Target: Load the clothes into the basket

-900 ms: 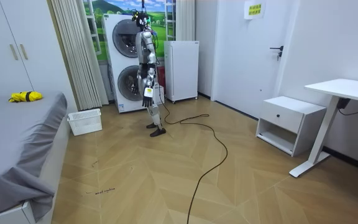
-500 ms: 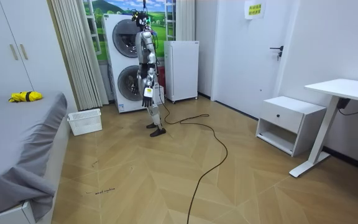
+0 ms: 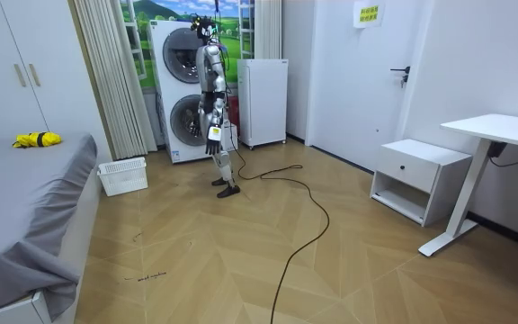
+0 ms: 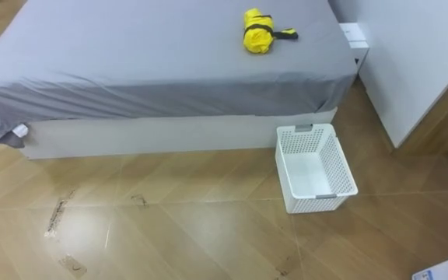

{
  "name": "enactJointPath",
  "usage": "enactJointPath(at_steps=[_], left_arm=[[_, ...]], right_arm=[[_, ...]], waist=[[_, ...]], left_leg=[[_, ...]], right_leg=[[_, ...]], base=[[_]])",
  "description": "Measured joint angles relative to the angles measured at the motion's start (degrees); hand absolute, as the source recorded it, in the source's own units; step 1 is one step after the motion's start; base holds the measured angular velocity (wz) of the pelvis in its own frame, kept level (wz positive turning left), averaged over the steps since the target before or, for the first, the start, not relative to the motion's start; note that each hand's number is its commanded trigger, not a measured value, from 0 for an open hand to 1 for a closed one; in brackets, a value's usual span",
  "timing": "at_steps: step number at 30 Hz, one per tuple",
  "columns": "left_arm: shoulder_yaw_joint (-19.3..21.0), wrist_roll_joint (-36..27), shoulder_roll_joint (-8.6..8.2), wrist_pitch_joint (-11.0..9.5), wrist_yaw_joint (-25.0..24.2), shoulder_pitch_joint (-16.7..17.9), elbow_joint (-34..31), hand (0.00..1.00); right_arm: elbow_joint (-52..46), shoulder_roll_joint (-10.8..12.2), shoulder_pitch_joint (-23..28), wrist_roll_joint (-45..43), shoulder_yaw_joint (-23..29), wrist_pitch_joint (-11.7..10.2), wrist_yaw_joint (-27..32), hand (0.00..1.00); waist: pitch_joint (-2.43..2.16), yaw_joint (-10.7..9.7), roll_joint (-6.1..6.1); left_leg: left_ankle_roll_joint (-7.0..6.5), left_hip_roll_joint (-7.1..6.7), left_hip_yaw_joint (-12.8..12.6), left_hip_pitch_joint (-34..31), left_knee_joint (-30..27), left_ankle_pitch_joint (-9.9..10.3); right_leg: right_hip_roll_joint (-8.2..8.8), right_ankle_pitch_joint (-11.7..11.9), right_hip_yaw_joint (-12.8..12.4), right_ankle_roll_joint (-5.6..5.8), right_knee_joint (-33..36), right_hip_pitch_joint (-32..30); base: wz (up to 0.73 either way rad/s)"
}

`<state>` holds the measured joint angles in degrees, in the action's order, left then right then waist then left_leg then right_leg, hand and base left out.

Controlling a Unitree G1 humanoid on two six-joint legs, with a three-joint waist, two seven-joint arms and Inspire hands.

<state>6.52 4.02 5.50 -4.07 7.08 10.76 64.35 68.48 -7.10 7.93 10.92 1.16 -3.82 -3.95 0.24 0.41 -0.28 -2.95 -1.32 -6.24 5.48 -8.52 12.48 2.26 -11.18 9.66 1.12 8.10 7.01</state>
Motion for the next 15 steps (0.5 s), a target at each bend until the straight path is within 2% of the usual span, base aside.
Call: enactJointPath(at_steps=[2, 3, 5, 7, 8, 9, 10, 11, 12, 14, 15], left_arm=[[0.00, -0.02, -0.02, 0.00, -0.05, -0.08, 0.01, 0.00], [0.30, 0.00, 0.00, 0.01, -0.08, 0.12, 0.03, 0.00], [0.82, 0.01, 0.10, 0.02, -0.20, 0.29, -0.02, 0.00], [2.04, -0.03, 0.24, 0.06, -0.36, 0.67, -0.22, 0.00], [2.22, -0.21, 0.38, 0.06, -0.36, 0.84, -0.23, 0.00], [2.36, -1.43, 0.49, 0.08, -0.34, 1.24, -0.64, 0.00], [2.46, -2.49, 0.62, 0.04, -0.22, 1.28, -1.59, 0.00], [2.32, -3.28, 0.73, 0.02, -0.25, 1.34, -1.56, 0.00], [2.15, -4.85, 0.81, 0.01, -0.25, 1.39, -1.37, 0.00], [1.01, -5.62, 0.78, 0.01, -0.26, 1.89, -1.48, 0.00], [0.30, -5.66, 0.74, 0.01, -0.21, 2.32, -1.55, 0.00]], right_arm=[[0.09, -0.01, -0.20, 0.05, -0.03, 0.10, -0.02, 0.00], [0.34, 0.01, -0.52, -0.07, -0.01, 0.19, -0.11, 0.00], [0.36, -0.02, -0.81, -0.14, -0.04, 0.20, -0.42, 0.00], [0.32, 0.00, -1.04, 0.10, -0.02, 0.21, -0.72, 0.00], [0.28, 0.03, -1.03, 0.18, -0.03, 0.20, -0.86, 0.00], [0.25, -0.02, -0.88, 0.20, -0.01, 0.18, -1.24, 0.00], [0.32, -0.22, -0.90, 0.14, -0.03, 0.16, -1.29, 0.00], [0.30, -0.25, -0.92, 0.16, -0.02, 0.16, -1.18, 0.00], [0.39, -0.28, -0.91, 0.61, 0.03, 0.17, -1.06, 0.00], [0.40, -0.51, -0.64, 1.10, -0.01, 0.31, -0.62, 0.00], [0.37, -0.69, -0.69, 1.04, 0.02, 0.34, -0.48, 0.00]], waist=[[-0.04, 0.00, 0.24], [0.06, 0.15, 0.43], [0.11, 0.30, 0.37], [0.29, 0.54, 0.67], [0.38, 0.55, 0.58], [0.27, 0.34, 0.29], [0.26, 0.18, 0.07], [0.25, 0.18, 0.14], [0.28, -0.06, -0.09], [0.18, -0.06, -0.72], [0.23, 0.11, -0.80]], left_leg=[[0.13, 0.50, -0.25, -0.40, -1.15, 0.49], [0.30, 0.74, -0.41, -1.02, -2.23, 0.96], [0.58, 1.30, -0.53, -2.72, -5.60, 2.62], [1.69, 2.78, -1.28, -5.49, -12.54, 5.57], [2.05, 2.82, -1.37, -6.22, -14.59, 5.79], [2.07, 3.29, -1.73, -8.35, -19.52, 5.79], [2.34, 4.54, -2.58, -11.40, -25.70, 5.55], [2.66, 5.09, -2.85, -13.28, -29.22, 4.93], [2.27, 5.15, -2.29, -17.11, -34.20, 4.05], [1.92, 3.38, -2.13, -21.40, -28.96, 4.01], [3.19, 2.46, -2.22, -24.60, -22.87, 2.62]], right_leg=[[-0.29, -0.03, -0.14, -0.04, 0.98, -0.86], [-0.44, -0.36, -0.19, -0.50, 1.53, -1.27], [-0.76, -1.28, 0.00, -0.92, 2.35, -1.94], [-1.53, -3.48, 0.40, -1.64, 5.25, -3.14], [-1.49, -4.20, 0.39, -1.83, 6.12, -3.36], [-1.52, -5.58, -0.05, -2.59, 6.88, -3.24], [-1.66, -5.89, -0.06, -3.06, 7.01, -3.13], [-1.78, -6.08, -0.13, -3.36, 7.12, -2.99], [-1.63, -6.82, -0.77, -3.87, 7.58, -2.09], [-0.98, -8.02, -2.14, -4.03, 7.71, -1.36], [-0.53, -8.65, -2.76, -3.95, 7.66, -1.07]], base=[[-0.05], [-0.06], [-0.10], [-0.12], [0.00], [0.15], [0.20], [0.27], [0.34], [0.32], [0.00]])
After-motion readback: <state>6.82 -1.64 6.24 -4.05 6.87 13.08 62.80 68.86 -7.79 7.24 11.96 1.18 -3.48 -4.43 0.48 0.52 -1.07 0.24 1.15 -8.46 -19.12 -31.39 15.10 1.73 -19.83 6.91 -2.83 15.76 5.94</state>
